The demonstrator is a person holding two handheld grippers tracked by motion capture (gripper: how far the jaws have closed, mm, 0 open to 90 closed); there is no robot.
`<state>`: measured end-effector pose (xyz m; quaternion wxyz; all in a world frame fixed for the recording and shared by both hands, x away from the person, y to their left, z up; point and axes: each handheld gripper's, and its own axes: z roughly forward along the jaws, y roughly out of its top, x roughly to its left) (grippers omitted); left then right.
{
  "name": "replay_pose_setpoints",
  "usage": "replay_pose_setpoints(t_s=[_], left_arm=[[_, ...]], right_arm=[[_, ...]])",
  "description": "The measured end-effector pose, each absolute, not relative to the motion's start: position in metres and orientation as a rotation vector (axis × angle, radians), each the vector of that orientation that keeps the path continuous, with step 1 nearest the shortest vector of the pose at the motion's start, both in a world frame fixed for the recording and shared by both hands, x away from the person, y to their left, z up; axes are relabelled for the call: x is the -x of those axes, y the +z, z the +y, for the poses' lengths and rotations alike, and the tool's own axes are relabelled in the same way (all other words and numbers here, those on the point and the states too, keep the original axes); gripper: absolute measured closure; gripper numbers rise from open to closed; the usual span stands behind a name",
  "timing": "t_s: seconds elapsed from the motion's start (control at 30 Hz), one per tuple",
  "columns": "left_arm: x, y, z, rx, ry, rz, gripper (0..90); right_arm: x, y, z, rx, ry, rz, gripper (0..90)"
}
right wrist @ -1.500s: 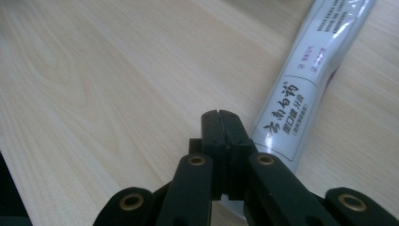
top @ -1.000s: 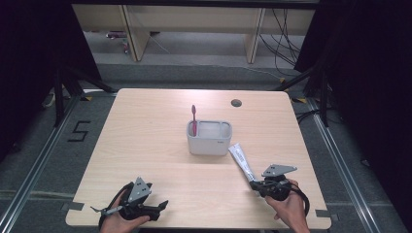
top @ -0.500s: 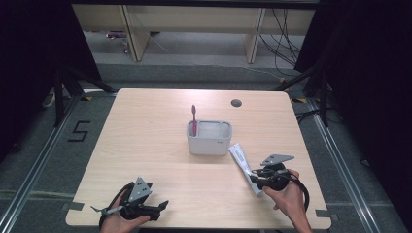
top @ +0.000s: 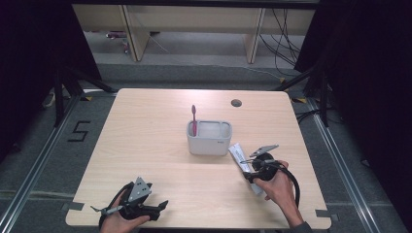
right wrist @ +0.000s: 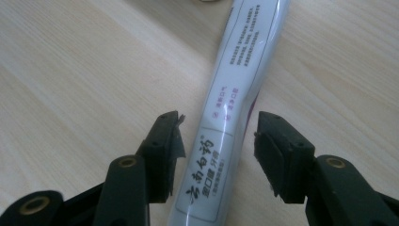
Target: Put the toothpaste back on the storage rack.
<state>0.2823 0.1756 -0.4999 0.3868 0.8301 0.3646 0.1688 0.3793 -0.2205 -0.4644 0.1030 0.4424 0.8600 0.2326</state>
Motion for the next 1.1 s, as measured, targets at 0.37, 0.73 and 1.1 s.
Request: replay_pose_setpoints(t_s=[0.37, 0.73, 1.1], left_arm=[[-0.282, -0.500, 0.175, -2.112, 0.422, 0.924, 17.8], [-0.282, -0.500, 0.176, -2.112, 0.422, 0.924, 17.8], [-0.281, -0.500, 0.175, -2.102, 0.424, 0.930, 17.8]], right_arm=[[-0.399, -0.466, -0.212, -1.312, 0.596, 2.589, 48.1], [-0.411, -0.472, -0.208, -1.308, 0.531, 2.651, 47.8], [-0.419, -0.473, -0.205, -1.297, 0.464, 2.677, 53.4]])
